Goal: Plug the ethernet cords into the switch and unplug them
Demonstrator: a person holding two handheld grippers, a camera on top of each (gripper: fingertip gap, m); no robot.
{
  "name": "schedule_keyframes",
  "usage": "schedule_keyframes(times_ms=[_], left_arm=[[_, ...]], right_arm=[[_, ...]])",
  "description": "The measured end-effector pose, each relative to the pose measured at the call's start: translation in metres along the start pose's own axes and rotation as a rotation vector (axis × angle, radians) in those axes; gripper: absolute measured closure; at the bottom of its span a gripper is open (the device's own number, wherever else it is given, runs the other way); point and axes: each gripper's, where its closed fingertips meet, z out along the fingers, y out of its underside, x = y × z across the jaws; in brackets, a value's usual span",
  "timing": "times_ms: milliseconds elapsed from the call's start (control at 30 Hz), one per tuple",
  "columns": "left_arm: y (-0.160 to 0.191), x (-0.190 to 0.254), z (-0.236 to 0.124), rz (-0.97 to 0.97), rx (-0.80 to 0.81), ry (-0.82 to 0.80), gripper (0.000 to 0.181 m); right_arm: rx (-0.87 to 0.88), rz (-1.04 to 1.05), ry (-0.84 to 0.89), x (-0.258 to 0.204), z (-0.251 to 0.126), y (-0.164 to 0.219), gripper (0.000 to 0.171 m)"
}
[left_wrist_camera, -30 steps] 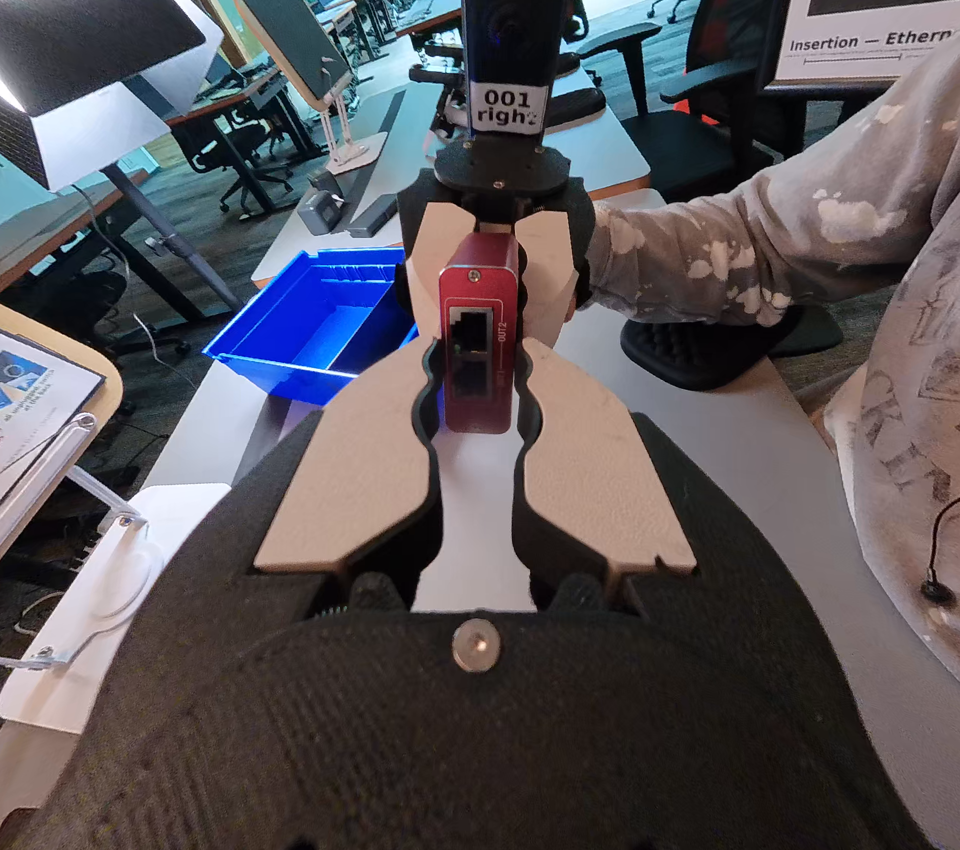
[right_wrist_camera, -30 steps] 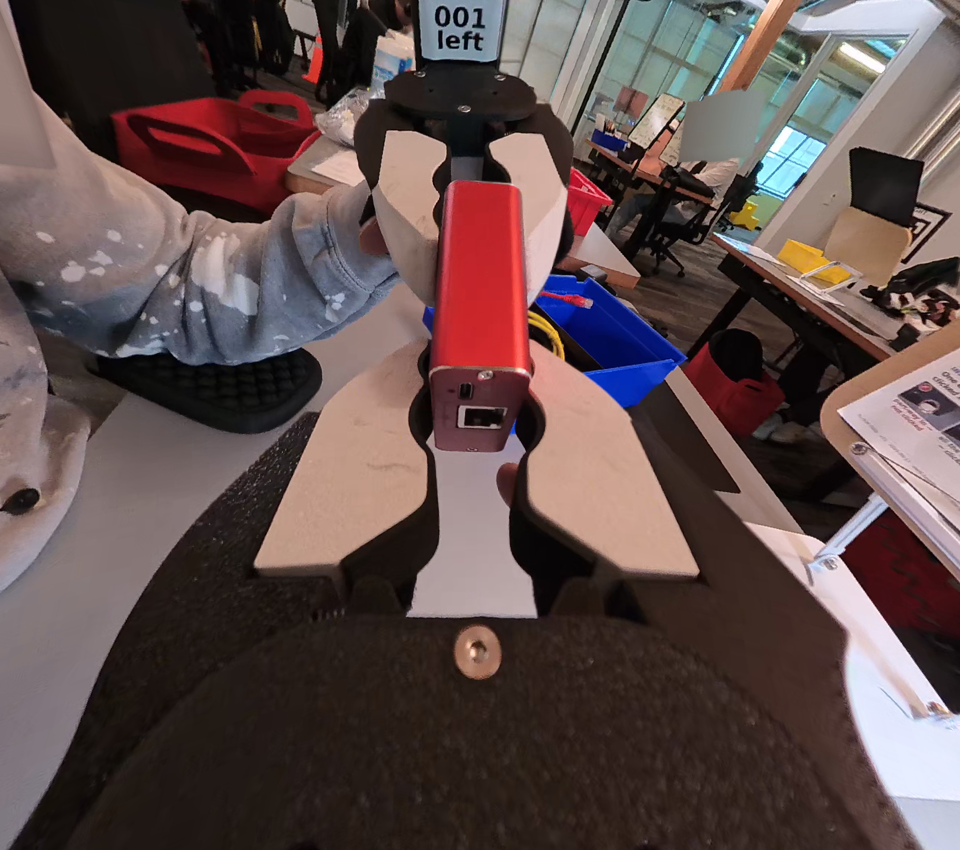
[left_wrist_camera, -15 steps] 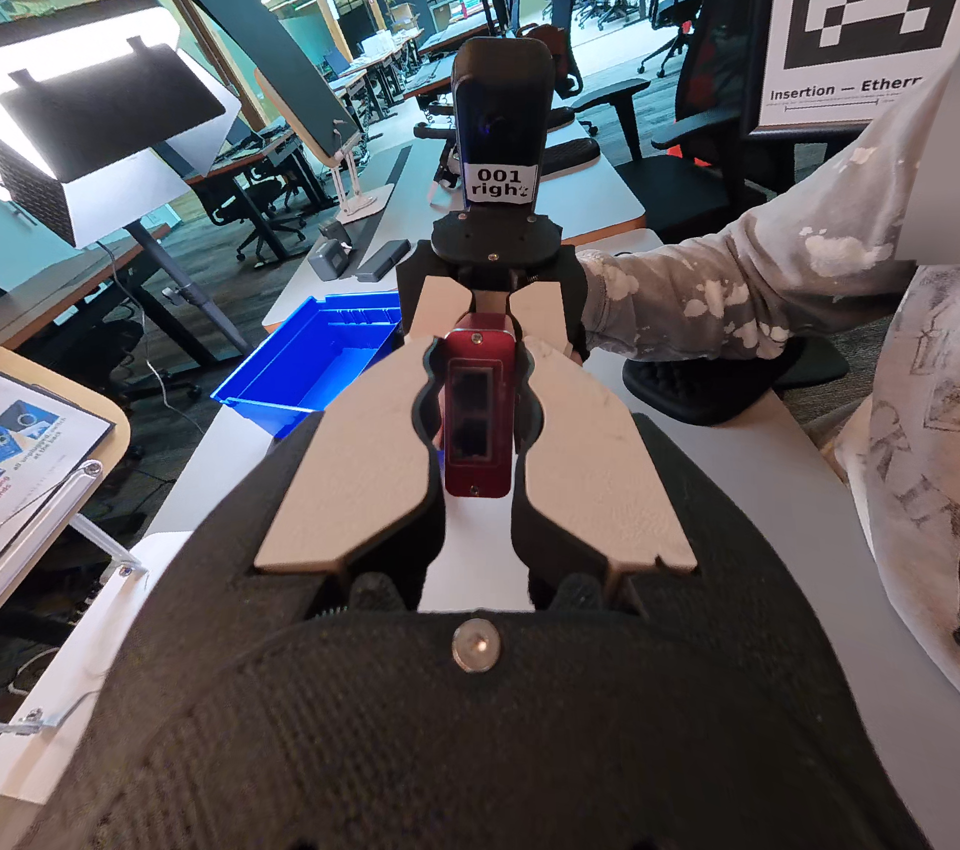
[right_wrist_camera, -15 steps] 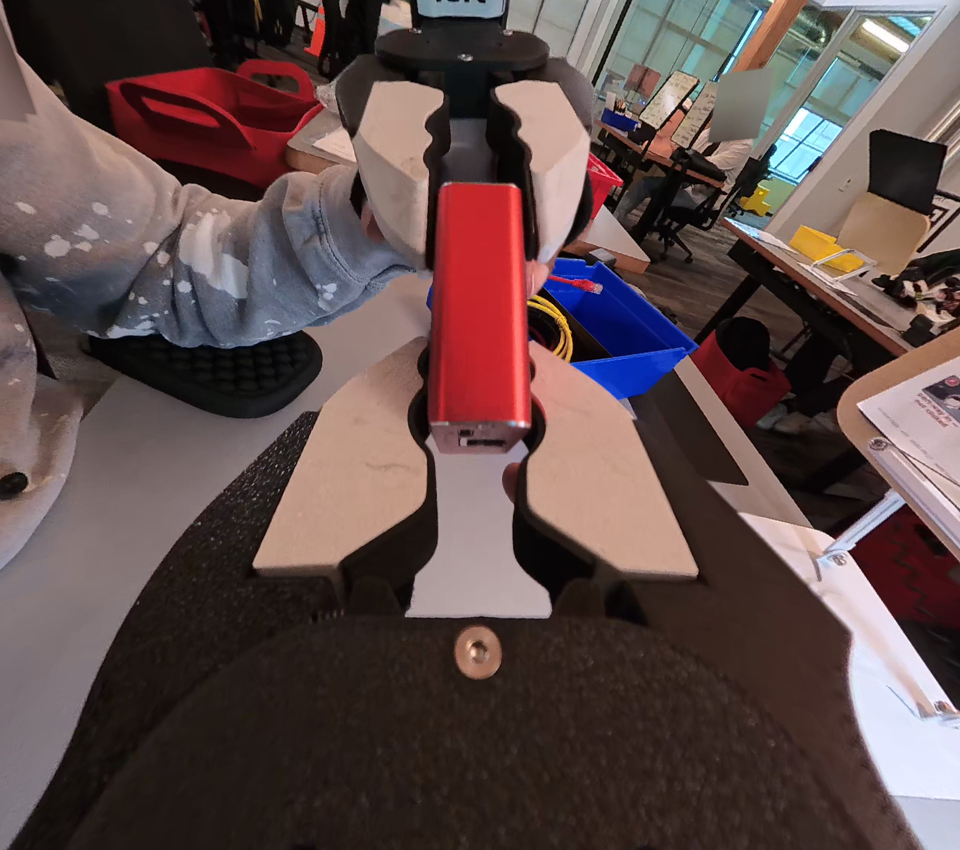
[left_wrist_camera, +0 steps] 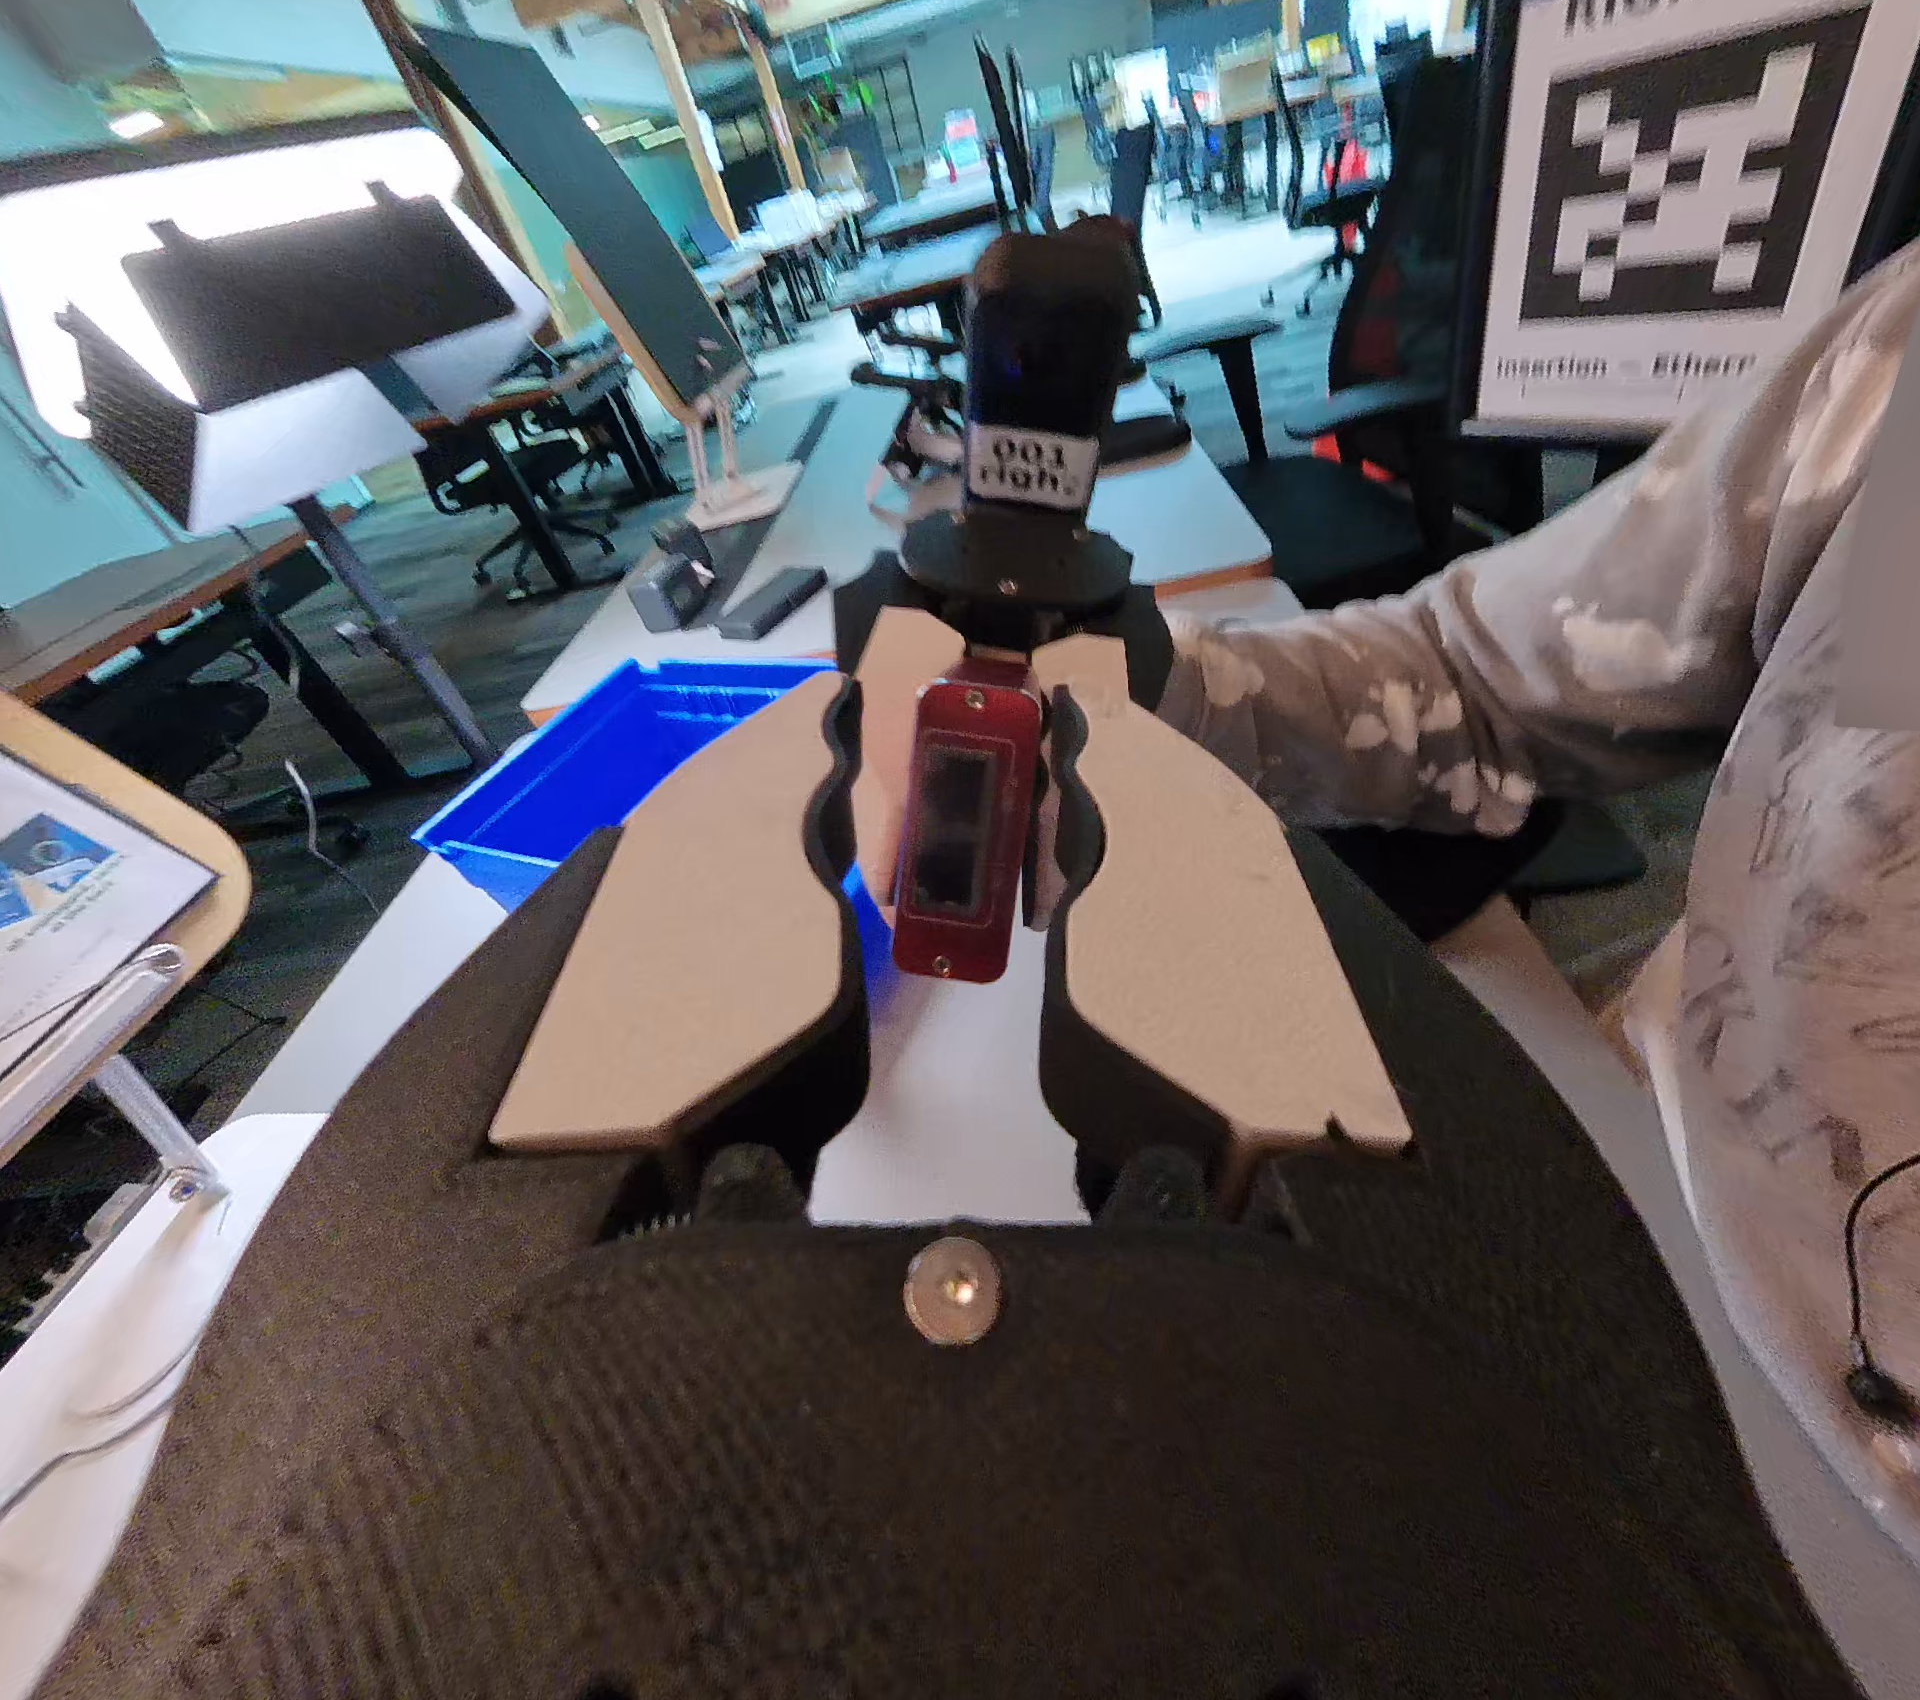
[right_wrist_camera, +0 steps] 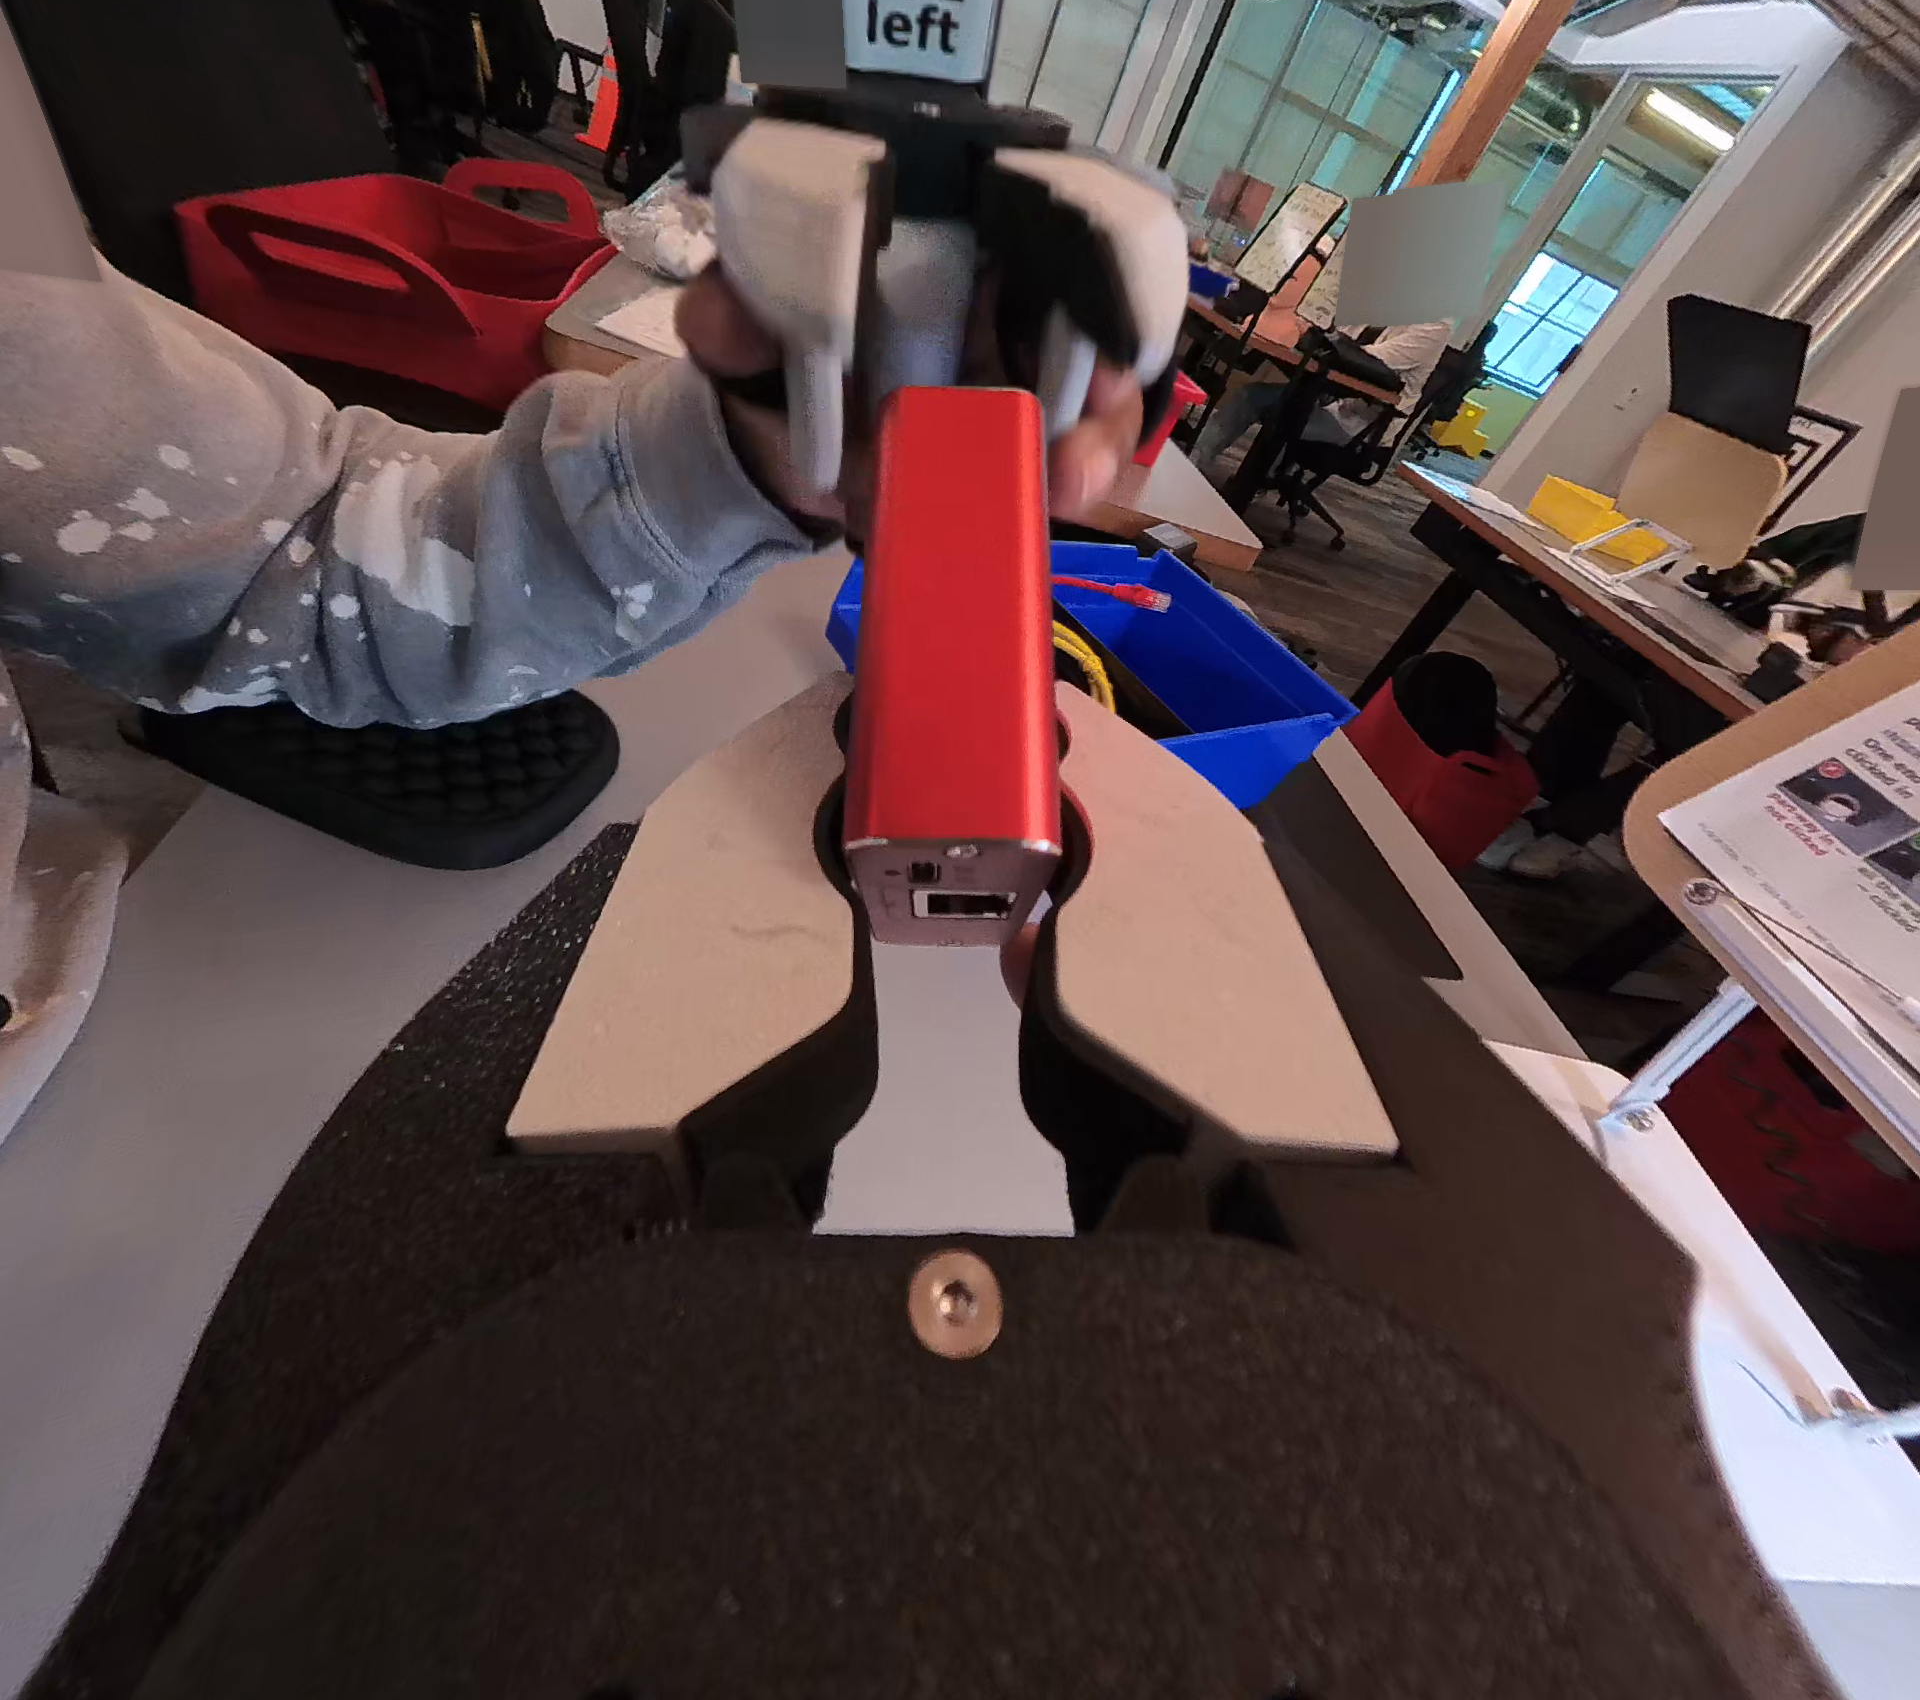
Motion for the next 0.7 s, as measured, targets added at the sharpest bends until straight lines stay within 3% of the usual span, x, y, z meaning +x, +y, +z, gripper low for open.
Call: schedule_keyframes(times_ms=[100, 167, 233, 333, 500, 600, 700], left_arm=[[-0.021, -0.028, -0.044, -0.056, 0.076, -0.133, 0.142], [-0.017, -0.064, -0.085, -0.084, 0.02, -0.329, 0.141], [0.005, -0.107, -0.138, -0.086, -0.112, -0.574, 0.14], [0.066, -0.156, -0.226, -0.17, -0.39, -0.854, 0.141], [0.182, -0.179, -0.322, -0.371, -0.73, -0.997, 0.144], [0.226, -0.182, -0.34, -0.345, -0.862, -1.007, 0.146], [0.245, -0.188, -0.344, -0.29, -0.947, -1.031, 0.149]], right_arm=[[0.01, 0.007, 0.034, 0.01, -0.009, -0.001, 0.143], [0.021, 0.011, 0.064, 0.019, -0.018, -0.003, 0.143], [0.039, 0.018, 0.091, 0.028, -0.028, -0.007, 0.143], [0.05, 0.031, 0.128, 0.039, -0.038, -0.009, 0.143], [0.064, 0.057, 0.121, 0.041, -0.04, -0.008, 0.143], [0.049, 0.064, 0.117, 0.04, -0.036, -0.003, 0.143], [0.041, 0.071, 0.118, 0.041, -0.033, 0.002, 0.143]])
